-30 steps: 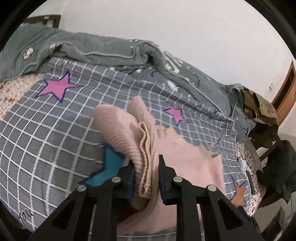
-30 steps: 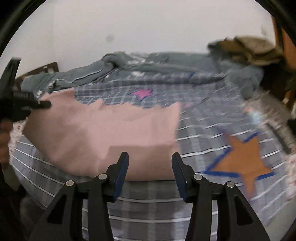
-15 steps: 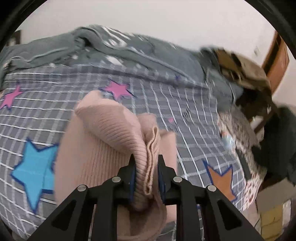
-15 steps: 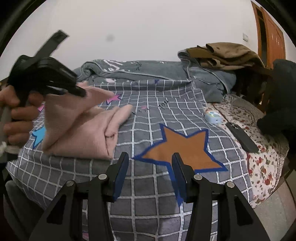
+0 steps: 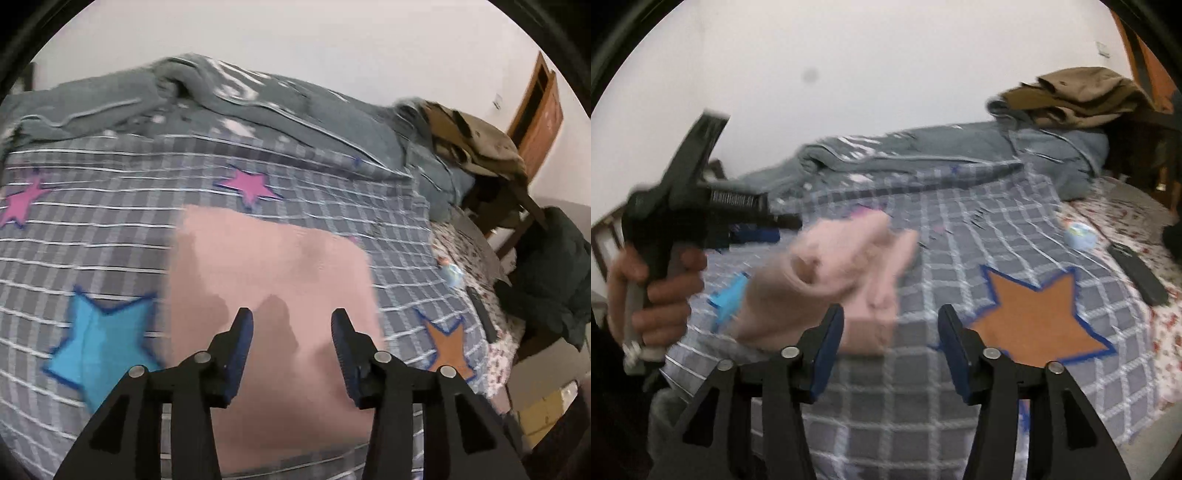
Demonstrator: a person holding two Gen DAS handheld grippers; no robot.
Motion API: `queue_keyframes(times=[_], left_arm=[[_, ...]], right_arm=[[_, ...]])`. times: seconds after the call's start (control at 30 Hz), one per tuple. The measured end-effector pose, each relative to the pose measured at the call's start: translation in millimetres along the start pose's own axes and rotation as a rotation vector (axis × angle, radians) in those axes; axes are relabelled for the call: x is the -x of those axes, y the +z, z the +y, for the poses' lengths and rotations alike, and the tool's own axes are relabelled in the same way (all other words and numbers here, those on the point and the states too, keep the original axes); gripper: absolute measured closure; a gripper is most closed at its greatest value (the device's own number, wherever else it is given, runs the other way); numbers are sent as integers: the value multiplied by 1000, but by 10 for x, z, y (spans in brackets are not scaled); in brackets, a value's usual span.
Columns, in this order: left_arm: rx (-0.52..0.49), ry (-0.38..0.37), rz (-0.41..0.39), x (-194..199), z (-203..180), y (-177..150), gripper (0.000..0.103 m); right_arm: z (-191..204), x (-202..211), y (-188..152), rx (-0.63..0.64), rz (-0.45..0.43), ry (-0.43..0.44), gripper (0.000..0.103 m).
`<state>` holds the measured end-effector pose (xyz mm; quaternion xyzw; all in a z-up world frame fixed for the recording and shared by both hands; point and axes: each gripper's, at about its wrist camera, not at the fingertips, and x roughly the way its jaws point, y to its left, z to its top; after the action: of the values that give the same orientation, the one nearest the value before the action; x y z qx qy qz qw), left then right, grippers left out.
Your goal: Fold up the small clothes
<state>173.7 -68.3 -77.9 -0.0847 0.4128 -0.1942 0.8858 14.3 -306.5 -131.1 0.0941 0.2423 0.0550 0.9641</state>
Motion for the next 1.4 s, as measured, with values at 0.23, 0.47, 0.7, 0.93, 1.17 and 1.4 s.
queue_keyframes(times=[0.23, 0.47, 0.7, 0.93, 1.17, 1.4], left_arm=[[60, 40, -1, 263, 734, -230, 53], [111, 33, -2, 437, 1199, -478, 53], [93, -27, 11, 348, 1215, -605, 51], [48, -54, 25, 254, 1059, -635, 51], [55, -52, 37, 244, 1103, -624, 51], [61, -35, 60, 205, 1095, -557, 51]], right_arm=[[447, -465, 251, 4, -8, 171, 44], [611, -1200, 295, 23, 211, 36, 91], [7, -717, 102, -222, 78, 83, 98], [139, -631, 49, -140, 94, 76, 93], [154, -814, 299, -102, 90, 78, 50], [154, -1391, 362, -161, 213, 90, 73]])
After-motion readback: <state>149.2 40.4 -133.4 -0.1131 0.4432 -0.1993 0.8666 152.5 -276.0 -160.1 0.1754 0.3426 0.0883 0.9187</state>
